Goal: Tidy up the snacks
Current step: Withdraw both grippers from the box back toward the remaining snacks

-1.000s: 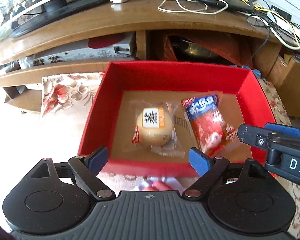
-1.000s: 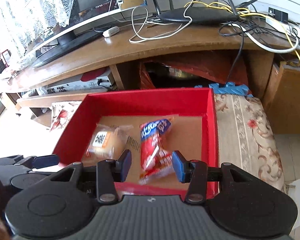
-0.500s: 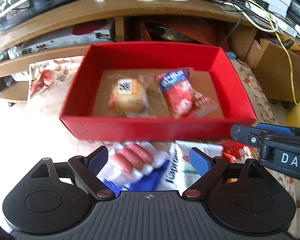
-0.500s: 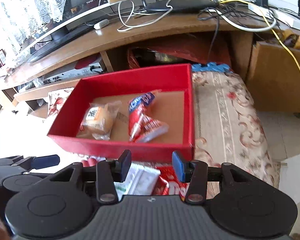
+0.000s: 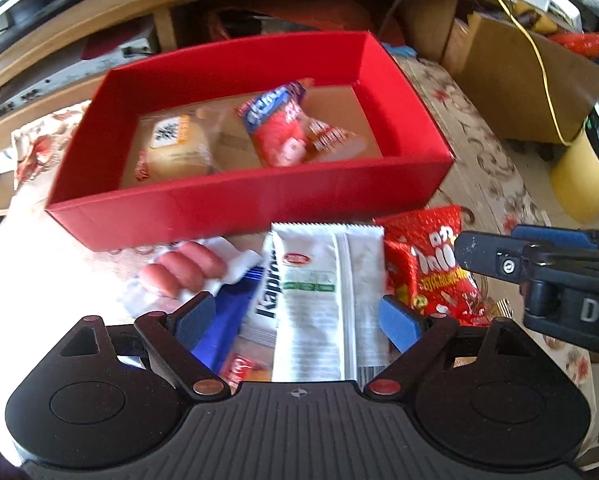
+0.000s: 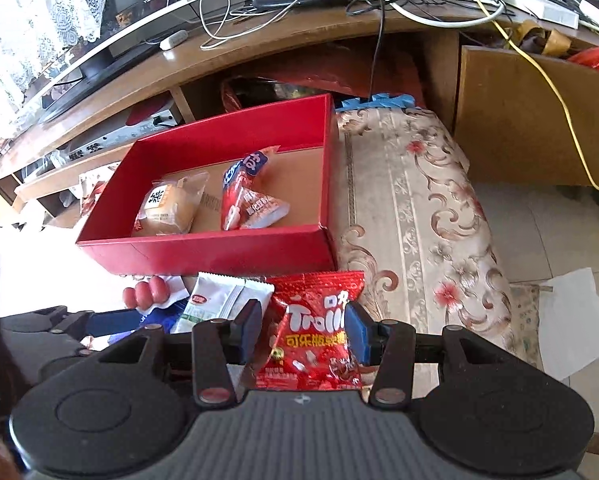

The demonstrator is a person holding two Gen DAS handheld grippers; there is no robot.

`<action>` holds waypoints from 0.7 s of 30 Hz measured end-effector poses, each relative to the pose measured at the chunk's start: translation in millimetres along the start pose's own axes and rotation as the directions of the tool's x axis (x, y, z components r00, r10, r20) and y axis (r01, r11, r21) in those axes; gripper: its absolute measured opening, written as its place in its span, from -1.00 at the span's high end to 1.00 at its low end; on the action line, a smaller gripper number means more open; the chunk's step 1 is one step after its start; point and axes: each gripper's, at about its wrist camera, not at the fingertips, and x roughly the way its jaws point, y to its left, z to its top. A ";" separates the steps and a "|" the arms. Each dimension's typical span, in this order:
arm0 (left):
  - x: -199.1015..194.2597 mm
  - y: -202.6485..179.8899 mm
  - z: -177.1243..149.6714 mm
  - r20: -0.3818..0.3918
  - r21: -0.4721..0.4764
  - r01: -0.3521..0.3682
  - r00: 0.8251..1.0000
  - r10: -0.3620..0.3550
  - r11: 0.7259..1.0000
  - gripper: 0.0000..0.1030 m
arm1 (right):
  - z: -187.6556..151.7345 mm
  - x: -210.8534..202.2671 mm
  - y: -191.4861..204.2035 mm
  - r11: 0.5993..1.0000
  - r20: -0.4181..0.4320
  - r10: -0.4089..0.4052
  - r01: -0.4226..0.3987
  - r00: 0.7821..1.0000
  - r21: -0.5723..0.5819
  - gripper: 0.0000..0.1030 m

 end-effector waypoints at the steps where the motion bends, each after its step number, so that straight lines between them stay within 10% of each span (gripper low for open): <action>1: 3.8 -1.6 -0.3 -0.012 0.001 0.000 1.000 0.000 1.000 -0.79 | -0.9 -0.4 0.2 1.000 -0.002 0.002 -0.002 1.000 -0.001 0.16; 11: 19.6 0.9 -2.0 -0.042 -0.005 -0.028 0.999 0.028 1.000 -0.84 | -27.3 -23.2 -3.9 1.000 -0.009 0.022 -0.022 1.000 -0.007 0.12; 21: 7.4 13.5 -3.6 -0.016 -0.037 -0.027 1.000 0.026 0.999 -0.19 | -87.2 -21.6 22.6 0.985 -0.144 0.056 -0.078 0.988 -0.152 0.10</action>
